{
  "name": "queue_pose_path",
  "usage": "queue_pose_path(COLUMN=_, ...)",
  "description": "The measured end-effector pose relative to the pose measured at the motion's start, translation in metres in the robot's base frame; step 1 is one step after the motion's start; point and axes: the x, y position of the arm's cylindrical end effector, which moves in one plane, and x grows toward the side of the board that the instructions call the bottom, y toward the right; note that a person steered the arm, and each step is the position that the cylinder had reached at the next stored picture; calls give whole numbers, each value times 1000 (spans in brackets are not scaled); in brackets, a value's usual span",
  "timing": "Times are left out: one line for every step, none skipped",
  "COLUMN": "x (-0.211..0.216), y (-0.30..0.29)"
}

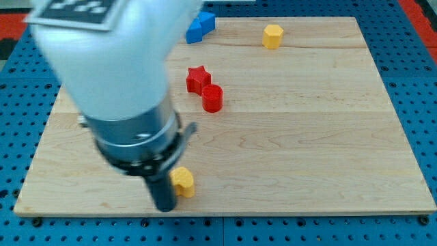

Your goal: Push the hexagon close to the heart

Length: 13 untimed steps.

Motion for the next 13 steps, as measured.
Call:
queue_pose_path(x=-10, y=32)
queue_pose_path(x=-10, y=100)
queue_pose_path(x=-77, y=186)
queue_pose_path(x=-193, y=204)
queue_pose_path(x=-287, y=219)
queue_pose_path(x=-342, y=235)
queue_pose_path(x=-385, y=205)
queue_pose_path(x=-326, y=118)
queue_pose_path(x=-297, y=105)
queue_pose_path(x=-338, y=114)
queue_pose_path(x=-346, y=49)
queue_pose_path(x=-299, y=34)
queue_pose_path(x=-295, y=71)
